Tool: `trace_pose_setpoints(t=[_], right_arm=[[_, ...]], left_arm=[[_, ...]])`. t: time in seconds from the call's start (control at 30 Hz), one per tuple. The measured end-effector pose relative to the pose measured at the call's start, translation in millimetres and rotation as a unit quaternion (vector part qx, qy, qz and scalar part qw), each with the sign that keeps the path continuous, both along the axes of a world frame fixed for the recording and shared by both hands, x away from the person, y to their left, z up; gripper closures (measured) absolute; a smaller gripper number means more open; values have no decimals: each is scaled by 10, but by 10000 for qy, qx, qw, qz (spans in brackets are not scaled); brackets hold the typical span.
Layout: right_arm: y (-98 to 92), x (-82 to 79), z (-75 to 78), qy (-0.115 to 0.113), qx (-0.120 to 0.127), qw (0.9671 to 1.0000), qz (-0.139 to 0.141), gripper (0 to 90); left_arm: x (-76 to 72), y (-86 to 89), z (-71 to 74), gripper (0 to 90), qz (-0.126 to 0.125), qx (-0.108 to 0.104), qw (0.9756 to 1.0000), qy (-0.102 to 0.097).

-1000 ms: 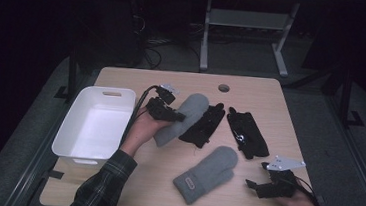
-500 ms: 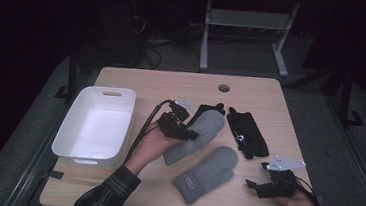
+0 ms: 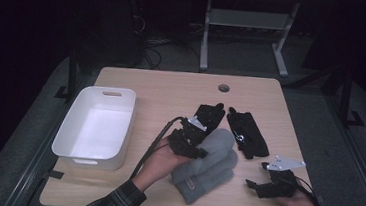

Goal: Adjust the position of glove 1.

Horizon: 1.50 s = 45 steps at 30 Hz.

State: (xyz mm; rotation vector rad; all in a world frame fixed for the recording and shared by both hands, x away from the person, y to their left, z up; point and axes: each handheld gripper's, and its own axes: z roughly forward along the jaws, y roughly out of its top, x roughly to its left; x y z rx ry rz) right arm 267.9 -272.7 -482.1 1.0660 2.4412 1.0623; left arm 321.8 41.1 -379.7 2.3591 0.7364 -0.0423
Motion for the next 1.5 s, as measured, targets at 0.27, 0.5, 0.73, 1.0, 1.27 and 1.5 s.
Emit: trace_pose_setpoints(t=[0.27, 0.5, 0.73, 1.0, 1.27, 1.5], right_arm=[[-1, 2, -1, -17, 0, 10000, 0, 113], [0, 0, -1, -1, 3, 10000, 0, 112], [-1, 0, 0, -8, 0, 10000, -3, 113], [-2, 3, -2, -22, -5, 10000, 13, 112], [-1, 0, 0, -2, -1, 10000, -5, 113], [-1, 0, 0, -1, -3, 10000, -4, 112]], left_arm=[[-70, -168, -144, 752, -23, 187, 9998, 16], [-84, -234, -256, 752, 20, 334, 9994, 28], [-97, -230, -176, 752, -13, 273, 9996, 35], [-129, -285, -221, 751, 47, 317, 9994, 104], [-100, -297, -326, 618, -84, 407, 9991, -3], [-35, -240, -220, 368, -152, 156, 9998, 8]])
